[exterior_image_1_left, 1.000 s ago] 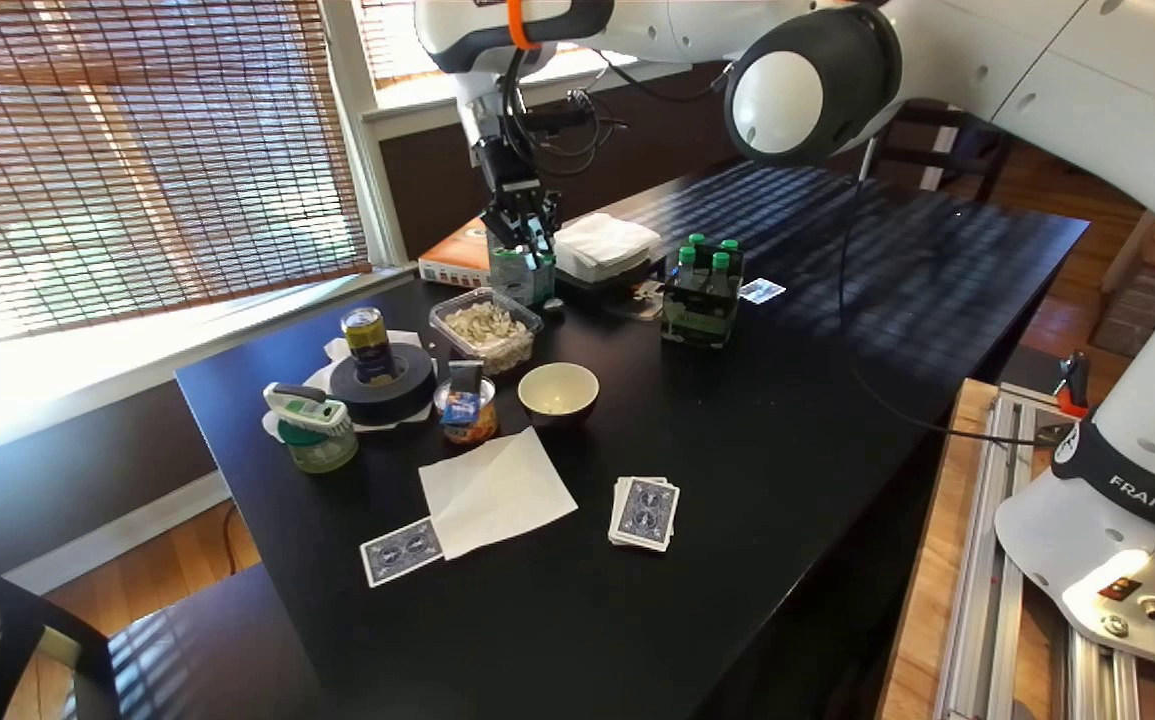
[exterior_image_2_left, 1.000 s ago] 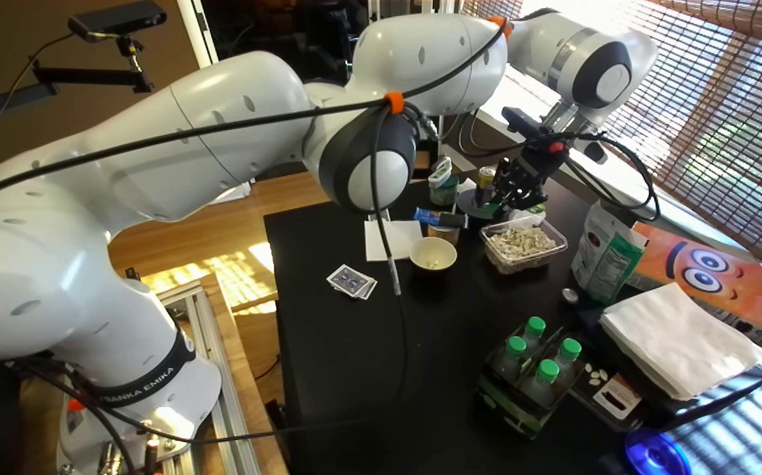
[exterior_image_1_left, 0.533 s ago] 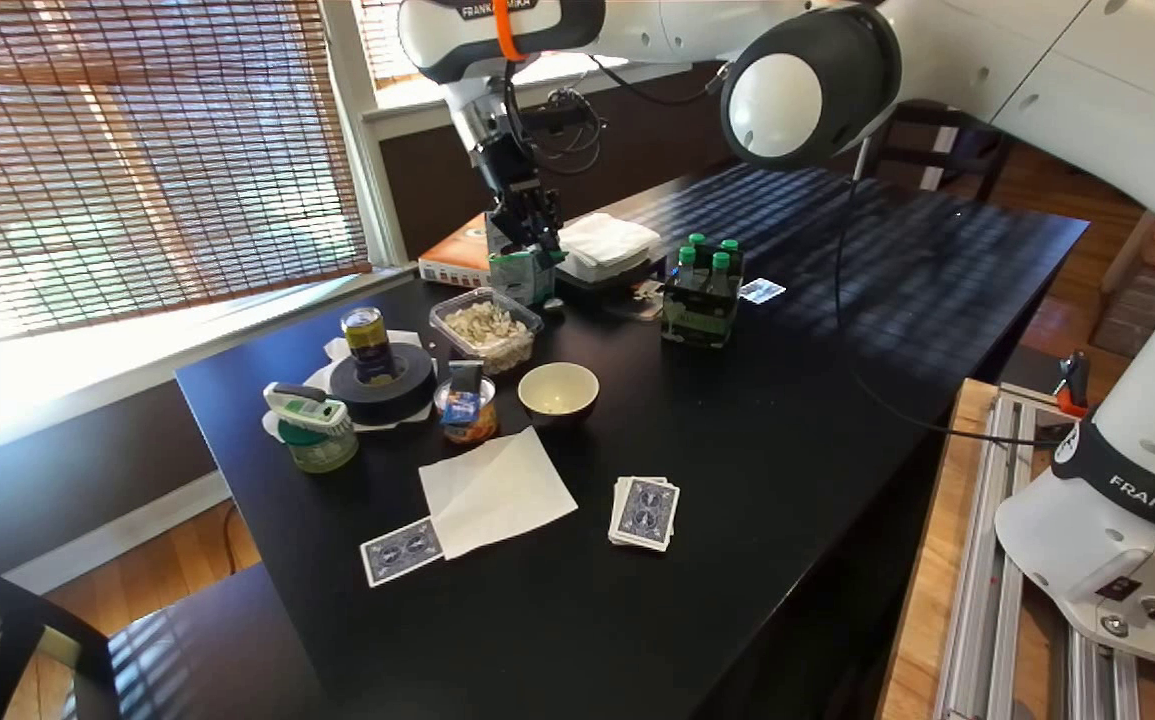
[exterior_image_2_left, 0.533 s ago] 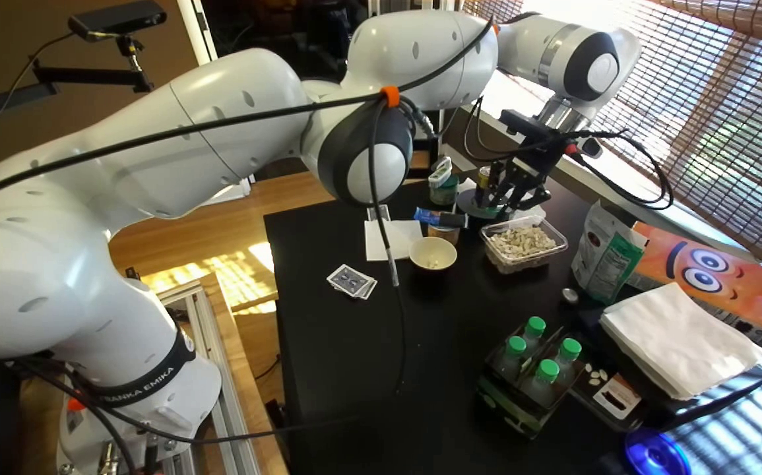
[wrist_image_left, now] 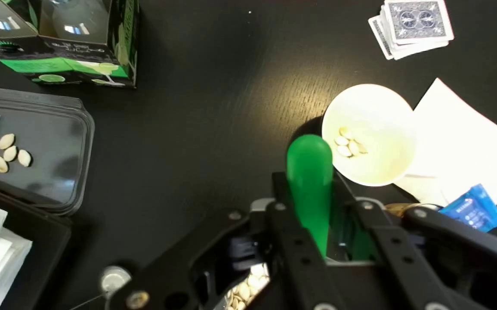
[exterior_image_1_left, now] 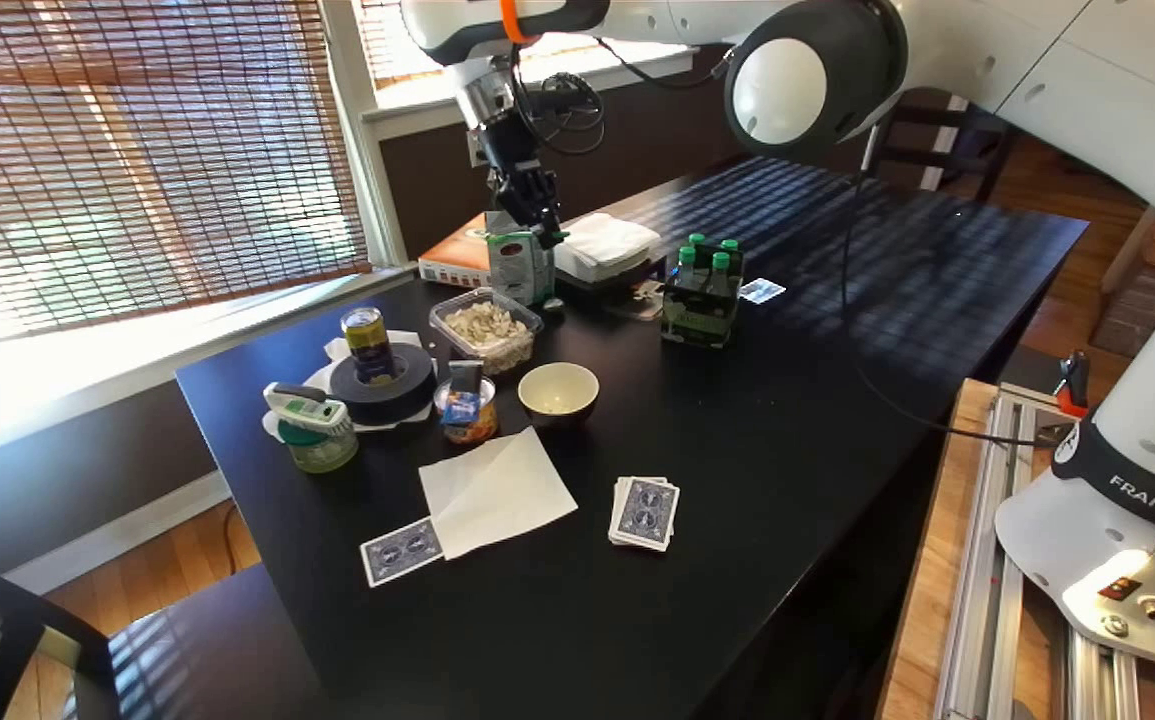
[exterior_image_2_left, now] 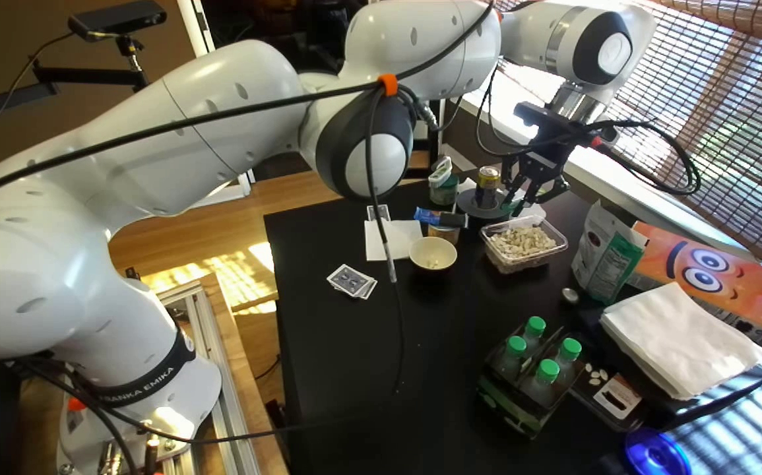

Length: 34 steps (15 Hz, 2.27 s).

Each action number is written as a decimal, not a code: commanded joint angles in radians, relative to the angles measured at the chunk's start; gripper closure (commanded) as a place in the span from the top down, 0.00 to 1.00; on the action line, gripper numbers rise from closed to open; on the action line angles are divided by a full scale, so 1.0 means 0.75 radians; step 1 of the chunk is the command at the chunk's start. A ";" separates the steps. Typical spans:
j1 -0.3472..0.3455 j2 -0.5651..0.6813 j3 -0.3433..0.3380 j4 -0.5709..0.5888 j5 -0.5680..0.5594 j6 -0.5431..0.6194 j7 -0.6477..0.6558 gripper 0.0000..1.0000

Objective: Use the green spoon to remove some contents from the clear container then place them back in the container.

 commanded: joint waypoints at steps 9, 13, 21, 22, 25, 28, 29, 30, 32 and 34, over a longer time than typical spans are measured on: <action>0.046 0.198 -0.085 0.051 -0.167 -0.028 -0.131 0.06; 0.065 0.214 -0.072 0.033 -0.170 0.052 -0.191 0.06; 0.071 0.235 -0.071 0.020 -0.172 0.120 -0.287 0.42; 0.069 0.238 -0.068 0.021 -0.166 0.127 -0.287 0.52; 0.064 0.242 -0.059 0.029 -0.153 0.161 -0.290 0.71; 0.054 0.228 -0.048 0.025 -0.135 0.204 -0.275 0.92; 0.050 0.218 -0.044 0.015 -0.128 0.220 -0.263 0.98; 0.046 0.213 -0.040 0.010 -0.123 0.232 -0.262 1.00; 0.034 0.187 -0.031 -0.003 -0.110 0.205 -0.262 1.00; 0.033 0.153 -0.018 -0.019 -0.134 0.149 -0.440 1.00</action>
